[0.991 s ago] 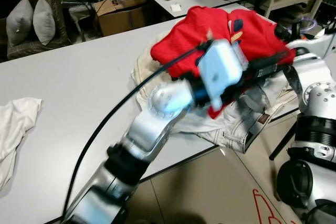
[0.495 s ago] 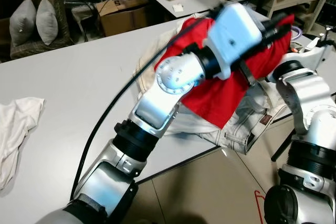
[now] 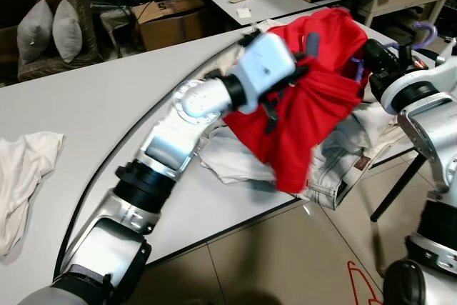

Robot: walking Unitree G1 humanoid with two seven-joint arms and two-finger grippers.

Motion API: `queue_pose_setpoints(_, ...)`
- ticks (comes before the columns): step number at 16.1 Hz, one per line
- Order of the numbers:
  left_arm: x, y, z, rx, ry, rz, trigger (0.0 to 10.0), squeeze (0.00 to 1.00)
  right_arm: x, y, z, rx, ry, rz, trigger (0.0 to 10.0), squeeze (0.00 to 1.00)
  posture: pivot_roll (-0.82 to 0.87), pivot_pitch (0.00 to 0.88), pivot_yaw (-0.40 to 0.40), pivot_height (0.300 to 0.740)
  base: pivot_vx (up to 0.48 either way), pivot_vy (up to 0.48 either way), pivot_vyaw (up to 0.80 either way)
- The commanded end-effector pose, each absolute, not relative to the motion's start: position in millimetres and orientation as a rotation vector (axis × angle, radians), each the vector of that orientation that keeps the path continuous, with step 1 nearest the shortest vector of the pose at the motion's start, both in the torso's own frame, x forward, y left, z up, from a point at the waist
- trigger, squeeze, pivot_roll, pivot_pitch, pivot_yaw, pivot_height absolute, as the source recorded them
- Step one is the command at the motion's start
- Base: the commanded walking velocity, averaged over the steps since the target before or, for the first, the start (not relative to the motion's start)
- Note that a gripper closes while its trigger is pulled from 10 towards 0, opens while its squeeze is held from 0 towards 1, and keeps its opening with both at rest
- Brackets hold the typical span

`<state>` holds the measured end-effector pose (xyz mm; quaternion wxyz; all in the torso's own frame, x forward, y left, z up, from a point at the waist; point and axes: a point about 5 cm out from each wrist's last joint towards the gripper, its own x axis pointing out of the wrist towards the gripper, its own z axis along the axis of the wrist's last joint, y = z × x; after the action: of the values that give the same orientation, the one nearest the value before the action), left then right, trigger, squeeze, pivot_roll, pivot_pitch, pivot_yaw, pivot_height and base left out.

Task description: Hang hanger

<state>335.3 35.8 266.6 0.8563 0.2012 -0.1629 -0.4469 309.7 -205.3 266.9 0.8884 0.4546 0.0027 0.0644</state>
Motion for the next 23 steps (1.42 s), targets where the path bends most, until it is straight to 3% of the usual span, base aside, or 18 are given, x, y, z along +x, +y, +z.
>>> queue_pose_setpoints(1, 336.3, 47.4, 272.4, 0.349, -0.316, -0.94, 10.0, 1.0, 305.5, -201.3, 268.4, 0.9, 0.015, 0.168, 10.0, 0.0, -0.04, 0.0, 0.071, 0.74, 0.0, 0.0, 0.0)
queue_pose_setpoints(2, 334.2, 52.2, 273.8, 0.301, -0.292, -0.985, 10.0, 0.09, 303.6, -201.9, 269.2, 0.873, 0.017, 0.179, 10.0, 0.0, -0.04, 0.0, 0.068, 0.74, 0.0, 0.0, 0.0)
queue_pose_setpoints(3, 333.3, 62.1, 274.5, 0.254, -0.249, -1.016, 10.0, 0.0, 300.9, -203.0, 270.5, 0.803, 0.02, 0.203, 10.0, 0.0, -0.03, 0.0, 0.065, 0.74, 0.0, 0.0, 0.0)
queue_pose_setpoints(5, 332.5, 82.9, 277.2, 0.142, -0.158, -1.027, 10.0, 0.0, 296.1, -204.9, 273.0, 0.645, 0.027, 0.258, 10.0, 0.0, -0.02, 0.0, 0.057, 0.74, 0.0, 0.0, 0.0)
queue_pose_setpoints(7, 326.7, 107.1, 280.2, 0.16, -0.141, -1.019, 10.0, 0.0, 292.3, -202.0, 274.9, 0.502, 0.036, 0.315, 10.0, 0.0, -0.01, 0.0, 0.053, 0.74, 0.0, 0.0, 0.0)
queue_pose_setpoints(9, 340.1, 158.8, 293.2, 0.192, -0.161, -0.658, 10.0, 0.0, 269.8, -168.8, 292.7, 0.323, 0.008, 0.646, 10.0, 0.0, 0.01, 0.0, 0.046, 0.74, 0.0, 0.0, 0.8)
queue_pose_setpoints(11, 336.3, 180.3, 293.6, 0.235, -0.149, -0.529, 10.0, 0.0, 263.0, -163.9, 292.9, 0.256, 0.013, 0.722, 10.0, 0.0, 0.02, 0.0, 0.042, 0.74, 0.0, 0.0, 0.8)
queue_pose_setpoints(14, 309.4, 236.6, 291.4, 0.39, -0.114, -0.304, 10.0, 0.0, 252.6, -160.3, 291.6, 0.171, 0.012, 0.865, 10.0, 0.0, 0.06, 0.0, 0.003, 0.74, 0.0, 0.0, 0.8)
queue_pose_setpoints(16, 288.6, 255.8, 307.0, 0.361, -0.168, -0.308, 10.0, 0.0, 247.6, -158.4, 286.0, 0.128, 0.027, 0.931, 10.0, 0.0, 0.07, 0.0, -0.022, 0.74, 0.0, 0.0, 0.8)
queue_pose_setpoints(19, 242.1, 266.2, 314.8, 0.448, -0.134, -0.473, 10.0, 0.0, 240.0, -149.7, 275.4, 0.105, 0.038, 1.064, 10.0, 0.0, 0.13, 0.0, -0.08, 0.74, 0.0, 0.0, 0.8)
queue_pose_setpoints(23, 222.2, 237.7, 284.3, 0.426, -0.064, -0.593, 10.0, 0.0, 231.5, -144.8, 265.4, 0.097, 0.028, 1.179, 10.0, 0.0, 0.16, 0.0, -0.097, 0.74, 0.0, 0.0, 0.8)
